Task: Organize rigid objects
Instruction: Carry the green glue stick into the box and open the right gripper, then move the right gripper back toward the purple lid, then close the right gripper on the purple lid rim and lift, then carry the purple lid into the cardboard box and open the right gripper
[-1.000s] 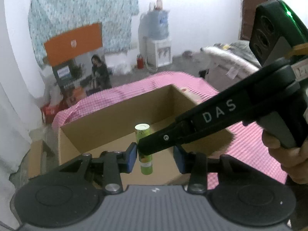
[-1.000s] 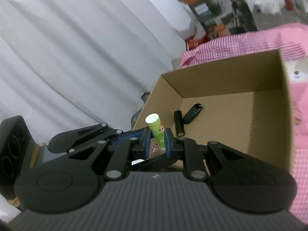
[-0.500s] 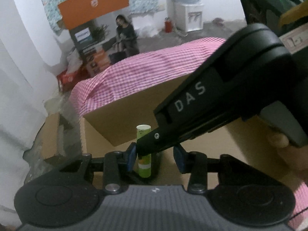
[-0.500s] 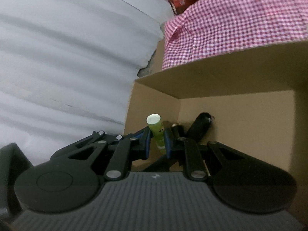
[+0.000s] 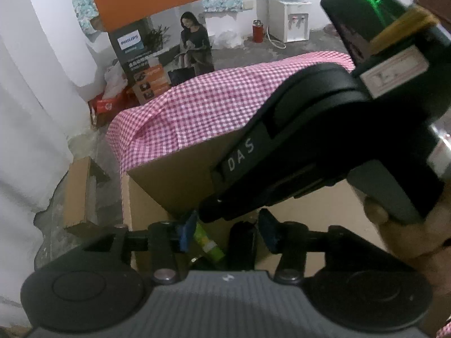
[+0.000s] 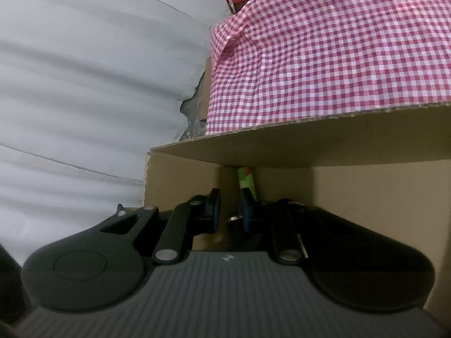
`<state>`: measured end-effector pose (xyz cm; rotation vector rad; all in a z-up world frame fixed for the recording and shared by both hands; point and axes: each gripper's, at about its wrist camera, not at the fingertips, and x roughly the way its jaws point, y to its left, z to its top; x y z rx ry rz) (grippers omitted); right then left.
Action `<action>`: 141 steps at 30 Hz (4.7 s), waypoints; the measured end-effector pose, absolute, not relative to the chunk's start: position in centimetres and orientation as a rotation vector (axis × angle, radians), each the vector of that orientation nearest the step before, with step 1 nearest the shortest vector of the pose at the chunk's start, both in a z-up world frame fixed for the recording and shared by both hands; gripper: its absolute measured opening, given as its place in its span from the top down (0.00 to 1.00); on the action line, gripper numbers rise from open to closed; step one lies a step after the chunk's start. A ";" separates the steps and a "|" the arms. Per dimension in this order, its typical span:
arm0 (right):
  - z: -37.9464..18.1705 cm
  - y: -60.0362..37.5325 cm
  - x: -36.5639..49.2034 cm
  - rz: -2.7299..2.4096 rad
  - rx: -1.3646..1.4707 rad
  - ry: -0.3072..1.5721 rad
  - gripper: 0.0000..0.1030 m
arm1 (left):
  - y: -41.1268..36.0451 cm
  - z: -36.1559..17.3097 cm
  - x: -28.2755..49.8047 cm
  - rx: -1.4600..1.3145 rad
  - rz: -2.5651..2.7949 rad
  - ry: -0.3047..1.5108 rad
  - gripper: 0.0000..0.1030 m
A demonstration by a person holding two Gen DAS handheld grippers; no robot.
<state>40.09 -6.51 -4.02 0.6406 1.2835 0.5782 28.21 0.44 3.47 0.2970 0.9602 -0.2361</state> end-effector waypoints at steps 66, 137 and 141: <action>-6.1 -17.9 3.0 0.482 0.498 1.054 0.66 | -4.3 -4.6 1.5 0.239 -0.515 0.885 0.29; 9.7 -13.9 18.4 0.658 0.328 0.904 0.80 | -1.7 9.5 14.8 0.310 -0.404 0.742 0.28; 7.4 -14.1 23.3 0.627 0.388 1.043 0.80 | -1.8 7.2 20.2 0.297 -0.441 0.899 0.28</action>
